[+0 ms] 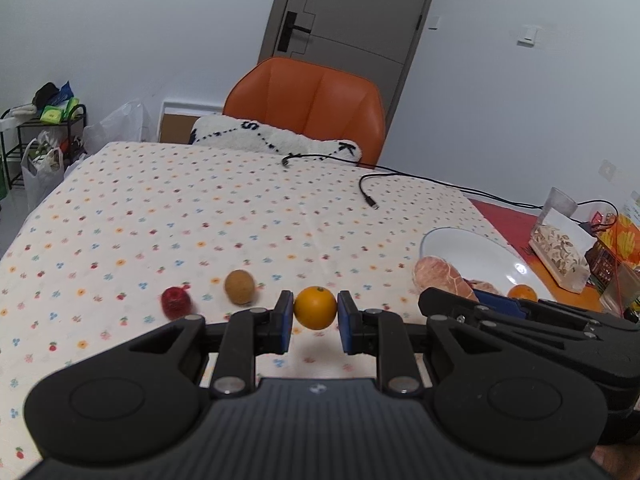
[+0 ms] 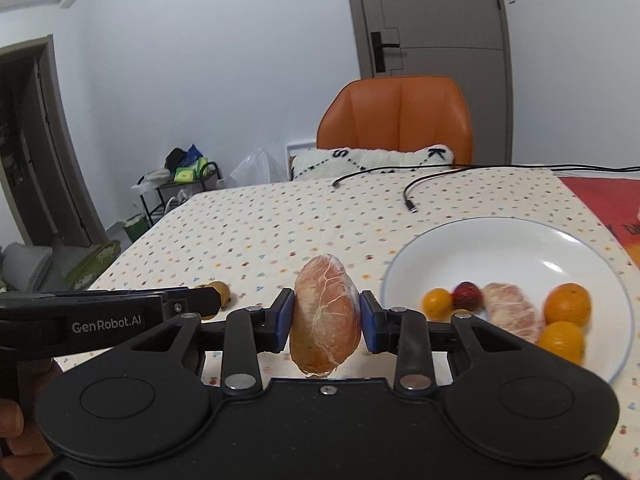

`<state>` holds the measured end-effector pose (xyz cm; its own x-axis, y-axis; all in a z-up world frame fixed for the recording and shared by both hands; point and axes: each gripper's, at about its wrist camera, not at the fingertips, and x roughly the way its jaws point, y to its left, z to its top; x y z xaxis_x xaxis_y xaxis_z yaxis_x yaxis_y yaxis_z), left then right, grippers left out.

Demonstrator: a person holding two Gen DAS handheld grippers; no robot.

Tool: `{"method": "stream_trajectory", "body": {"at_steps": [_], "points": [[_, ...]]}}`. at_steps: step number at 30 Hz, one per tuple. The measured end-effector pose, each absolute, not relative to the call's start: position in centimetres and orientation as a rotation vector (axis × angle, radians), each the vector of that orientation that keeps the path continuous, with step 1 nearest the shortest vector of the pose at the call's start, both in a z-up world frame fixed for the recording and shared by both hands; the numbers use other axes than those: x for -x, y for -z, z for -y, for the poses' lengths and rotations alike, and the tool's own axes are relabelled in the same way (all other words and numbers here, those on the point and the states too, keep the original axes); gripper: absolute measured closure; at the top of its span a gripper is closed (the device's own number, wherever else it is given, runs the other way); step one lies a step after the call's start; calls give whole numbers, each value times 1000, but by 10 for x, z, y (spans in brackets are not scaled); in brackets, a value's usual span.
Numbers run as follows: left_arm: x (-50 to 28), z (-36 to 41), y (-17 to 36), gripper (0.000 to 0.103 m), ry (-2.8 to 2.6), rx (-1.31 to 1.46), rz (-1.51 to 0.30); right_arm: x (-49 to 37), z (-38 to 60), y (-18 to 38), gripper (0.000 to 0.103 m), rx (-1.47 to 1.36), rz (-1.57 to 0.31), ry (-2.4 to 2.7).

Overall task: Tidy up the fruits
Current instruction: 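Carry the pomelo segment and tangerine over the white plate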

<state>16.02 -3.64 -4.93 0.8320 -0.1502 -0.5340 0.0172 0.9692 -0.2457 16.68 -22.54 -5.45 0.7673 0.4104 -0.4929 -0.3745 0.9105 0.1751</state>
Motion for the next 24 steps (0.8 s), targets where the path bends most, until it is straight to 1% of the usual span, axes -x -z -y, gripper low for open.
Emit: {"method": "stream_trajectory", "body": {"at_steps": [13,24], "points": [[-168,81,43,81,155,196,-569,-163,290,54,70,-138,-526,-316],[-183,109,42,81,190,162,-568,-168,323,58,70,-172,-525,-266]]}}
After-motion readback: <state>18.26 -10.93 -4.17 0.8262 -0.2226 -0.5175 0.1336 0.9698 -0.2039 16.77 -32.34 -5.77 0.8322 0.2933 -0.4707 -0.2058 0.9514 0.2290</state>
